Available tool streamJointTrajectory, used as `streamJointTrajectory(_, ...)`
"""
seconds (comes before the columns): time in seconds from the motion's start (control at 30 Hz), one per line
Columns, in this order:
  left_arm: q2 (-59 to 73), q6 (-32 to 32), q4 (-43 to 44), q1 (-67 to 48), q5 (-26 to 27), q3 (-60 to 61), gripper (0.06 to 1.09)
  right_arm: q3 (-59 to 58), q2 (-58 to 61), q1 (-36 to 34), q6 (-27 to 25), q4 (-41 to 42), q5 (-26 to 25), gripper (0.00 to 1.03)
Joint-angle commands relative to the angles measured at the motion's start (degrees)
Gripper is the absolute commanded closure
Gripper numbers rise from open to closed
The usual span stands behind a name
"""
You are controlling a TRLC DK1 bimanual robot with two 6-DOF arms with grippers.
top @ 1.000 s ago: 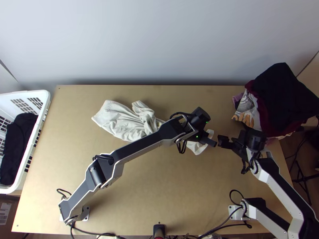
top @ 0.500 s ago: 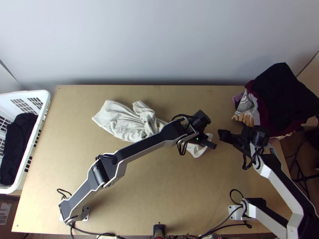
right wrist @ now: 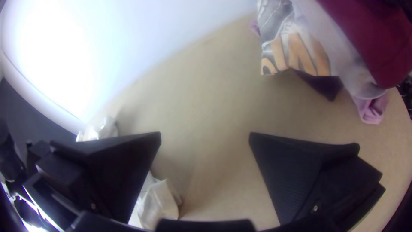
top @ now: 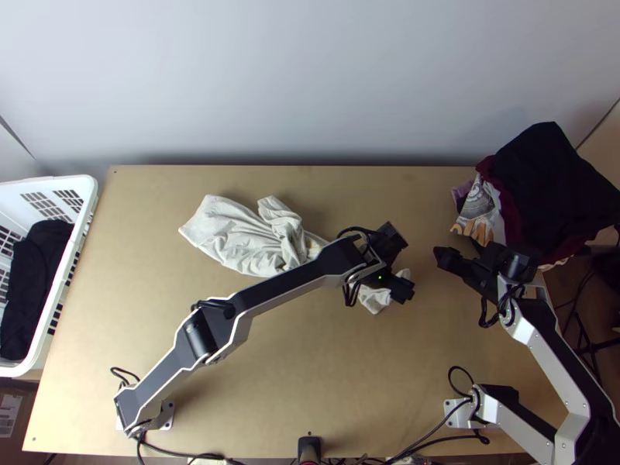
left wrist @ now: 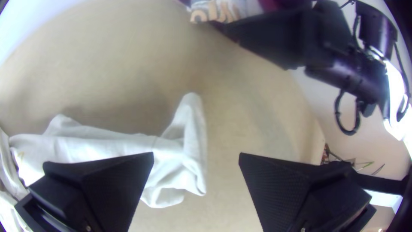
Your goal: Fold the t-shirt
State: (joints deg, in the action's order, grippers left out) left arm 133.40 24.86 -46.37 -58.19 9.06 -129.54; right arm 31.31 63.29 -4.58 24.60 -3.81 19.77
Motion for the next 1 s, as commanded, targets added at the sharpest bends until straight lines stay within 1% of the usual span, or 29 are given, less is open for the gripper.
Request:
streamJointTrajectory(0.0, -5.6, -0.5, -1.7, -0.2, 1.4, 0.1, 0.10, -0.3, -1.0, 2.0, 0.2, -2.5, 0.8, 0.07)
streamJointTrajectory(0.17, -10.8, -1.6, -3.0, 2.6, 1.4, 0.2, 0.10, -1.1, -2.7, 2.5, 0.3, -3.3, 1.0, 0.07)
streamJointTrajectory(0.27, -13.7, -2.9, -5.0, 5.7, 1.4, 0.3, 0.10, -1.5, -3.9, 3.0, 0.4, -5.2, 3.0, 0.07)
streamJointTrajectory(0.43, -15.8, -5.2, -13.7, 12.3, 1.5, 2.2, 0.10, -1.9, -5.0, 9.1, 2.9, -6.8, 4.8, 0.07)
streamJointTrajectory(0.57, -16.2, -6.7, -19.2, 15.8, 1.4, 4.6, 0.10, -1.4, -4.1, 13.0, 3.4, -7.7, 6.2, 0.07)
streamJointTrajectory(0.77, -15.9, -6.7, -19.2, 18.3, 1.4, 7.7, 0.10, -1.2, -1.4, 16.4, 4.2, -8.3, 8.3, 0.07)
streamJointTrajectory(0.97, -15.3, -6.4, -17.4, 18.2, 1.4, 7.5, 0.10, -0.7, 1.5, 17.8, 4.1, -7.9, 8.4, 0.07)
